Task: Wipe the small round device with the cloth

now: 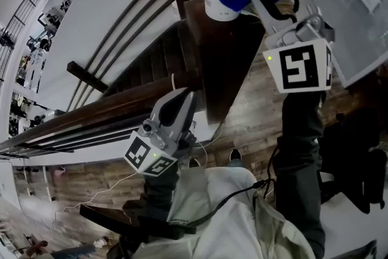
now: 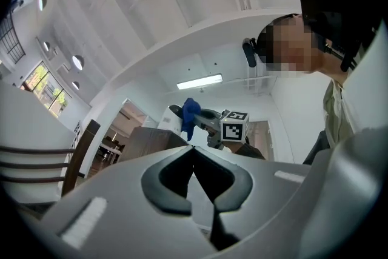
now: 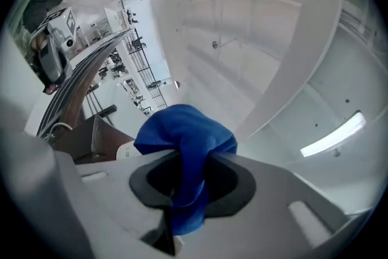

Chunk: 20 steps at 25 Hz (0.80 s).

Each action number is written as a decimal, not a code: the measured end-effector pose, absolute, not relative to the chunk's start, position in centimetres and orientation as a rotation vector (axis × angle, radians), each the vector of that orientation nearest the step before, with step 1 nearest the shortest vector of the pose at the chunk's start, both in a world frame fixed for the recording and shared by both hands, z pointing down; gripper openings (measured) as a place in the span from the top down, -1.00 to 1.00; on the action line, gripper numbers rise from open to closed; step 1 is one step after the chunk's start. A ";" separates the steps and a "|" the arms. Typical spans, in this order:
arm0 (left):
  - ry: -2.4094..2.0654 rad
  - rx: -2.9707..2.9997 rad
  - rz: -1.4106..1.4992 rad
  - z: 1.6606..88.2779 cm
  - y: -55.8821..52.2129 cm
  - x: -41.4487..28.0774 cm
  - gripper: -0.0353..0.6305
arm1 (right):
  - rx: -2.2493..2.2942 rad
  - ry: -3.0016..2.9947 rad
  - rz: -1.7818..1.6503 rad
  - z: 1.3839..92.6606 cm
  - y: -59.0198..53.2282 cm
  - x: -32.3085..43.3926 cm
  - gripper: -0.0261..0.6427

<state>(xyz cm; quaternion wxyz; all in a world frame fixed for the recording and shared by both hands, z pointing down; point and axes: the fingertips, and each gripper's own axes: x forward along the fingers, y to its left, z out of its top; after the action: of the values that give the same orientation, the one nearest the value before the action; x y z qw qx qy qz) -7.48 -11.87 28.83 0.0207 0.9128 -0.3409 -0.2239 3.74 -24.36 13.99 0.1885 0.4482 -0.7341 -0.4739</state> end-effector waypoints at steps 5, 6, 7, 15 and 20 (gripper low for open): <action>-1.136 2.899 -0.672 25.8 -14.0 -8.5 0.92 | 1.218 -2.045 -1.343 14.8 -24.7 2.8 0.67; -1.155 2.916 -0.676 24.8 -14.6 -8.8 0.92 | 1.214 -2.035 -1.336 15.0 -24.6 2.8 0.67; -1.173 2.932 -0.680 23.8 -15.1 -9.2 0.92 | 1.201 -2.024 -1.327 15.5 -24.5 2.7 0.67; -1.233 3.049 -0.615 18.6 -18.3 -9.1 0.92 | 1.095 -1.920 -1.289 18.1 -22.9 3.5 0.67; -1.231 3.069 -0.648 16.9 -18.5 -8.3 0.92 | 1.188 -1.768 -1.445 12.8 -22.4 4.0 0.67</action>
<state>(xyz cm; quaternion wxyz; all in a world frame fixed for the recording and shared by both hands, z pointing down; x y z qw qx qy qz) -8.25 -18.48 16.86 -0.1137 0.9049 -0.3629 -0.1910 3.96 -22.41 12.80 0.2798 0.4432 -0.6595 -0.5389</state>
